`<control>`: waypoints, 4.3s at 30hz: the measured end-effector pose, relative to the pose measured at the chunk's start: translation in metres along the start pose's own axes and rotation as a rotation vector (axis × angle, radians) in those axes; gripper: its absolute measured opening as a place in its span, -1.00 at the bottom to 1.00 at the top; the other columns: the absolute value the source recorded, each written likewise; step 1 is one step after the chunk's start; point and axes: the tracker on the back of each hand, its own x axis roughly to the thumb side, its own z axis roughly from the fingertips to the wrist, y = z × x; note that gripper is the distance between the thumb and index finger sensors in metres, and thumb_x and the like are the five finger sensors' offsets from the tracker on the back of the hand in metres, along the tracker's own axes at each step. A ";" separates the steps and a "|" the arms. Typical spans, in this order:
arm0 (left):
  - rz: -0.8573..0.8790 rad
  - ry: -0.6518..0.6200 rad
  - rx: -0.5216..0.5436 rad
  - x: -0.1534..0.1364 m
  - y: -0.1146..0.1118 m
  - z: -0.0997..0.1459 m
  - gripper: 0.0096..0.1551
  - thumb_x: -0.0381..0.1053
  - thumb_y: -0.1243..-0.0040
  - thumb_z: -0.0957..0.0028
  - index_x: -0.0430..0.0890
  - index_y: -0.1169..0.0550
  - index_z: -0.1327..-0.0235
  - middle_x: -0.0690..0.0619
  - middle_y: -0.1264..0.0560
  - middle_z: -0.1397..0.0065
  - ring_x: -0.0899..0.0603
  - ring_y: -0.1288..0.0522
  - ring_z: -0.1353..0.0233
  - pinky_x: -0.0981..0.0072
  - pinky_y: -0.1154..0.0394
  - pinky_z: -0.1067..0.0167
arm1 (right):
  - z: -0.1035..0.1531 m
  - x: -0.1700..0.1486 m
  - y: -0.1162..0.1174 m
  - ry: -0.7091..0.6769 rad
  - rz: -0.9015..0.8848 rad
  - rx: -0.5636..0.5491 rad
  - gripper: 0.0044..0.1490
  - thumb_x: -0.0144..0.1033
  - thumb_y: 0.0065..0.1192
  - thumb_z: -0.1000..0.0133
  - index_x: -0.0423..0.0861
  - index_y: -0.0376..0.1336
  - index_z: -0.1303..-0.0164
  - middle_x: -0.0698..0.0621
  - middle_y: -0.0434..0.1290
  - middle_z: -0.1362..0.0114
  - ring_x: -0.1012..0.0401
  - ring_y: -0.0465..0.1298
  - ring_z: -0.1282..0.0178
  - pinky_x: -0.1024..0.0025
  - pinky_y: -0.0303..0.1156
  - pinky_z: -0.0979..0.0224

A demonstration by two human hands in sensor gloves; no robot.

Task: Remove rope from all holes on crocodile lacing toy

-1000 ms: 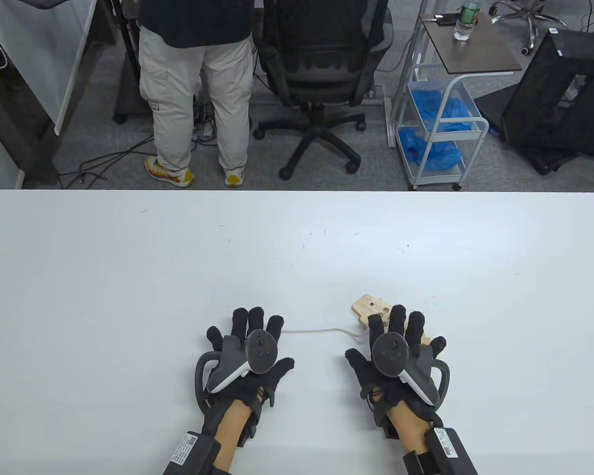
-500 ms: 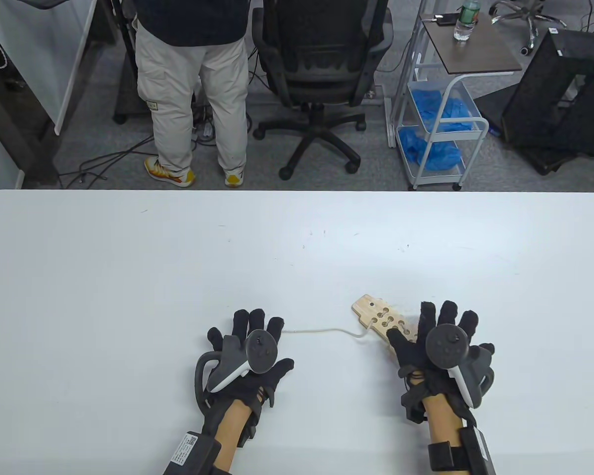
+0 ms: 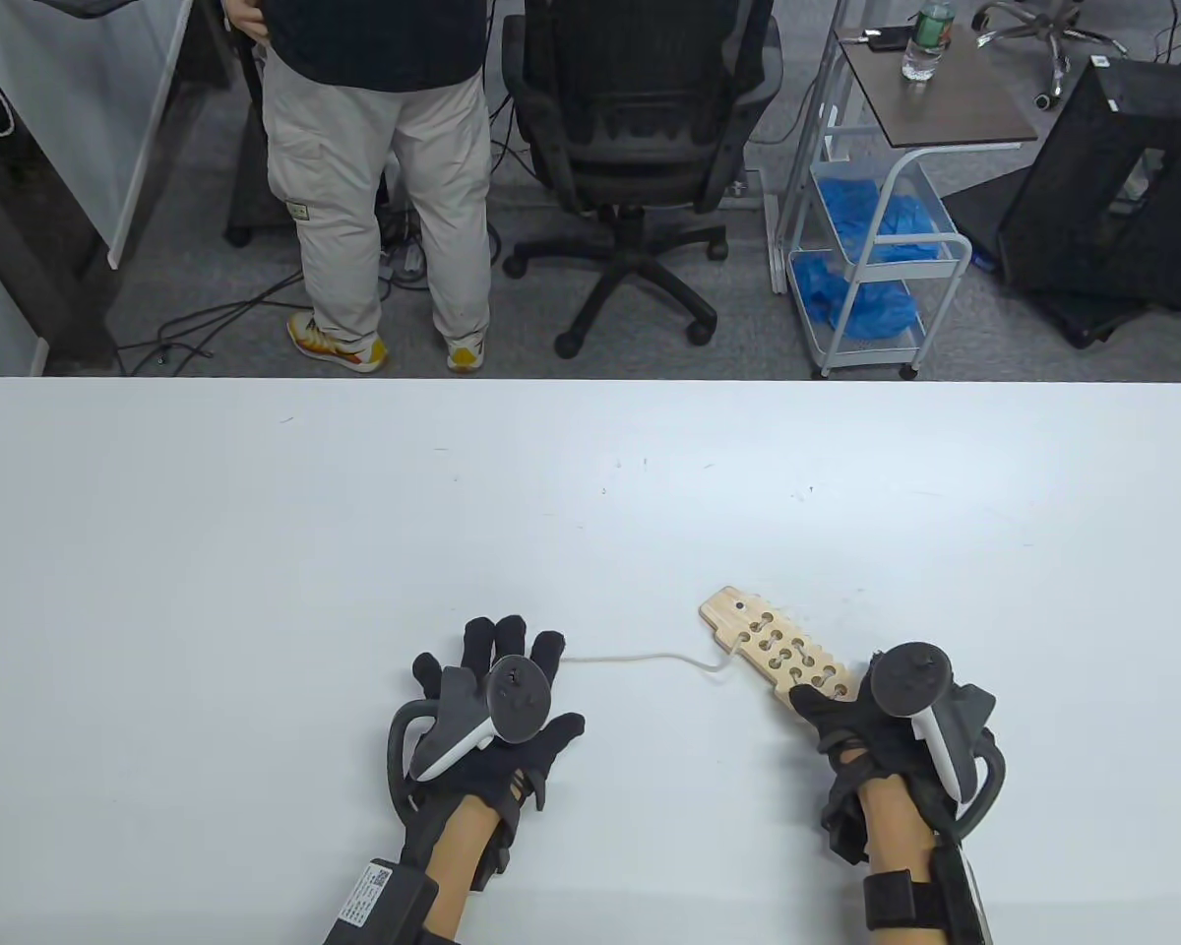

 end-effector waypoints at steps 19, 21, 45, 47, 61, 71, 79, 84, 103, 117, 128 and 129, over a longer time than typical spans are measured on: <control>0.015 0.001 -0.018 -0.002 -0.003 -0.002 0.02 0.43 0.11 -0.06 0.19 0.18 -0.69 -0.09 0.27 -0.78 -0.30 0.38 -0.72 -0.65 0.40 -0.35 | 0.000 0.003 0.002 -0.072 -0.231 -0.097 -0.43 -0.06 0.44 0.18 -0.07 0.37 0.02 -0.11 0.29 -0.55 -0.32 0.07 -0.59 -0.60 -0.20 -0.37; 0.019 0.000 -0.018 -0.002 -0.003 -0.002 0.02 0.43 0.10 -0.06 0.19 0.18 -0.69 -0.09 0.26 -0.78 -0.30 0.38 -0.72 -0.65 0.40 -0.35 | 0.000 0.004 0.001 -0.101 -0.309 -0.093 -0.48 -0.09 0.42 0.16 -0.03 0.38 0.03 -0.09 0.38 -0.51 -0.30 0.16 -0.58 -0.59 -0.16 -0.38; 0.074 -0.094 0.054 0.003 0.001 -0.002 0.02 0.26 -0.31 0.05 0.21 -0.12 -0.68 0.01 -0.12 -0.80 -0.29 0.00 -0.77 -0.68 0.17 -0.44 | 0.074 0.049 -0.054 -0.762 -0.974 -0.349 -0.48 -0.04 0.41 0.13 -0.06 0.43 0.05 -0.09 0.70 0.01 -0.04 0.67 -0.09 -0.44 0.22 -0.39; 0.020 -0.098 0.069 0.008 0.001 -0.002 -0.02 0.23 -0.36 0.07 0.22 -0.20 -0.65 0.02 -0.23 -0.77 -0.28 -0.11 -0.75 -0.68 0.12 -0.45 | 0.078 0.050 -0.056 -0.803 -1.012 -0.337 -0.48 -0.05 0.41 0.13 -0.07 0.43 0.05 -0.09 0.70 0.01 -0.04 0.67 -0.08 -0.44 0.22 -0.39; -0.331 -0.108 0.132 0.041 -0.009 0.001 -0.28 0.13 -0.47 0.17 0.27 -0.53 -0.36 0.08 -0.50 -0.51 -0.12 -0.47 -0.48 -0.49 -0.19 -0.48 | 0.094 0.054 -0.061 -0.889 -1.057 -0.394 -0.48 -0.04 0.41 0.12 -0.07 0.43 0.06 -0.08 0.70 0.02 -0.03 0.68 -0.07 -0.42 0.25 -0.38; -0.388 -0.131 0.204 0.063 -0.018 0.006 -0.34 0.31 -0.30 0.09 0.32 -0.53 -0.36 0.12 -0.51 -0.53 -0.09 -0.49 -0.49 -0.48 -0.19 -0.50 | 0.098 0.057 -0.060 -0.927 -1.128 -0.370 -0.48 -0.04 0.41 0.12 -0.09 0.43 0.07 -0.09 0.71 0.04 -0.03 0.69 -0.04 -0.41 0.26 -0.37; -0.369 -0.142 0.281 0.066 -0.010 0.011 -0.52 0.16 -0.40 0.13 0.34 -0.69 -0.12 0.20 -0.67 -0.31 -0.01 -0.61 -0.31 -0.42 -0.25 -0.49 | 0.094 0.053 -0.059 -0.901 -1.129 -0.375 -0.48 -0.03 0.41 0.12 -0.09 0.43 0.07 -0.09 0.70 0.03 -0.03 0.68 -0.05 -0.41 0.26 -0.37; -0.328 -0.118 0.319 0.055 -0.002 0.012 -0.49 0.15 -0.35 0.11 0.31 -0.68 -0.17 0.15 -0.63 -0.36 -0.04 -0.59 -0.35 -0.42 -0.25 -0.47 | 0.082 0.047 -0.053 -0.819 -1.115 -0.363 -0.48 -0.03 0.41 0.11 -0.08 0.43 0.06 -0.09 0.70 0.03 -0.03 0.68 -0.05 -0.40 0.26 -0.37; 0.054 -0.125 0.628 0.014 0.039 0.035 -0.40 0.08 -0.29 0.00 0.42 -0.46 -0.35 0.26 -0.72 -0.24 0.02 -0.64 -0.30 -0.33 -0.33 -0.47 | 0.057 0.054 0.007 -0.513 -0.737 -0.279 -0.48 -0.05 0.41 0.11 -0.14 0.45 0.10 -0.13 0.72 0.09 -0.06 0.69 0.03 -0.38 0.32 -0.30; 0.281 -0.216 0.818 0.006 0.058 0.057 -0.54 0.10 -0.32 -0.02 0.40 -0.56 -0.21 0.23 -0.66 -0.31 0.04 -0.60 -0.31 -0.30 -0.32 -0.49 | 0.074 0.078 0.022 -0.619 -0.677 -0.202 -0.48 -0.05 0.41 0.11 -0.15 0.46 0.11 -0.13 0.72 0.11 -0.06 0.70 0.05 -0.38 0.32 -0.29; 0.257 -0.199 0.819 0.005 0.058 0.056 -0.52 0.02 -0.38 0.00 0.39 -0.57 -0.19 0.23 -0.66 -0.30 0.03 -0.60 -0.32 -0.32 -0.32 -0.48 | 0.081 0.083 0.024 -0.638 -0.679 -0.184 -0.47 -0.04 0.41 0.11 -0.16 0.46 0.12 -0.14 0.73 0.13 -0.06 0.71 0.07 -0.38 0.33 -0.28; 0.252 -0.199 0.818 0.006 0.058 0.056 -0.52 0.02 -0.37 0.00 0.39 -0.57 -0.19 0.23 -0.66 -0.30 0.03 -0.60 -0.32 -0.32 -0.32 -0.48 | 0.081 0.084 0.024 -0.639 -0.679 -0.181 -0.47 -0.04 0.41 0.11 -0.17 0.46 0.12 -0.14 0.73 0.13 -0.06 0.71 0.07 -0.37 0.33 -0.28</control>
